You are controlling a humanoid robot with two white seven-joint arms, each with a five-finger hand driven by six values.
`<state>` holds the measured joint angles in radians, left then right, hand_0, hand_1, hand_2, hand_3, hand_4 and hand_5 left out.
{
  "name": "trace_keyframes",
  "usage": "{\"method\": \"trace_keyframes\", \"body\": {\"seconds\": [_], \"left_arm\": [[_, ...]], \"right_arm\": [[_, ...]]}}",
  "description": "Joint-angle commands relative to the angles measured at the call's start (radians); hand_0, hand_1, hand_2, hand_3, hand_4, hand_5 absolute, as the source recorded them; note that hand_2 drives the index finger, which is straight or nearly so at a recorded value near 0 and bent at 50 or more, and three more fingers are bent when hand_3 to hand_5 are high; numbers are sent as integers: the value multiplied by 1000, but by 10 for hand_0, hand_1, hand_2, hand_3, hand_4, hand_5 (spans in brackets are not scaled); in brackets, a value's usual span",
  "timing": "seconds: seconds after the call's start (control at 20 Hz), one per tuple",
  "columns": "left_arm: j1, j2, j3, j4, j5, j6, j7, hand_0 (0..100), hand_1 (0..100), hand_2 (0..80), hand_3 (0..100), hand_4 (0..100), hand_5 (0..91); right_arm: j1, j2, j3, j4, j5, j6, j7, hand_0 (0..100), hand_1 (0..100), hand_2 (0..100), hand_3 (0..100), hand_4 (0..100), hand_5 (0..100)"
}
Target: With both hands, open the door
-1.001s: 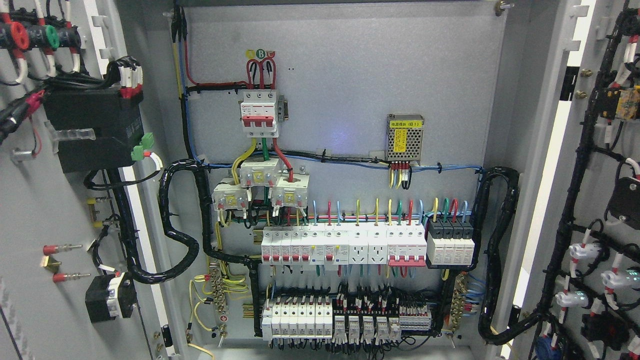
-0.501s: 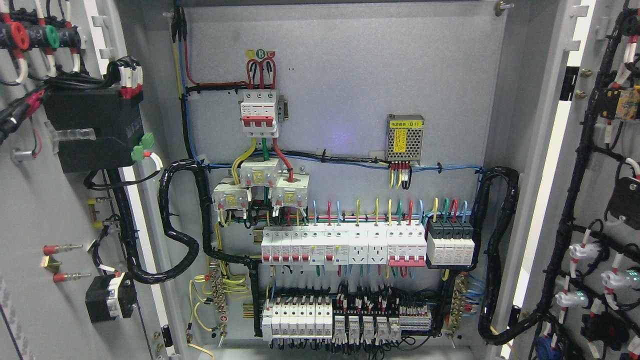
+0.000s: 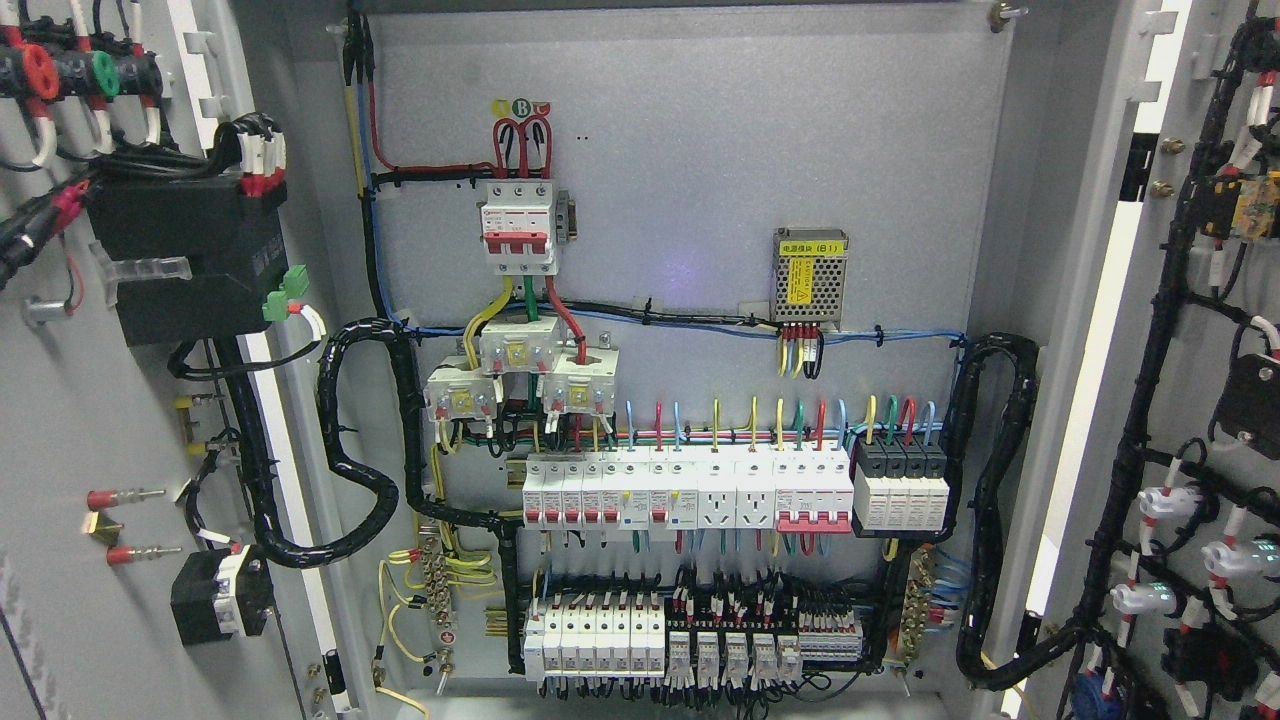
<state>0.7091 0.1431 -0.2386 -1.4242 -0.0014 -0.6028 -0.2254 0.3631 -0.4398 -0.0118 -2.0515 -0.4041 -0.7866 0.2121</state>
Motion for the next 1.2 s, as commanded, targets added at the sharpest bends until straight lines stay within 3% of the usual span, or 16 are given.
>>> {"method": "trace_keyframes", "body": {"seconds": [0.0, 0.2, 0.45, 0.65, 1.15], "left_arm": [[39, 39, -38, -193, 3, -100, 1, 0, 0, 0, 0, 30, 0], [50, 39, -28, -242, 49, -160, 15, 0, 0, 0, 0, 31, 0], [50, 38, 19, -306, 93, -166, 17, 0, 0, 0, 0, 31, 0], [50, 33, 54, -352, 124, -167, 18, 0, 0, 0, 0, 31, 0], [38, 29, 110, -499, 130, -224, 20, 0, 0, 0, 0, 32, 0]], "right_arm": [[-4, -40, -25, 36, -48, -19, 1, 0, 0, 0, 0, 0, 0], [-6, -42, -25, 39, -48, -19, 1, 0, 0, 0, 0, 0, 0], [-4, -59, -22, 39, -50, -20, 3, 0, 0, 0, 0, 0, 0], [-4, -103, -30, 47, -87, -23, 3, 0, 0, 0, 0, 0, 0], [-3, -93, -57, 60, -93, -39, 3, 0, 0, 0, 0, 0, 0]]}}
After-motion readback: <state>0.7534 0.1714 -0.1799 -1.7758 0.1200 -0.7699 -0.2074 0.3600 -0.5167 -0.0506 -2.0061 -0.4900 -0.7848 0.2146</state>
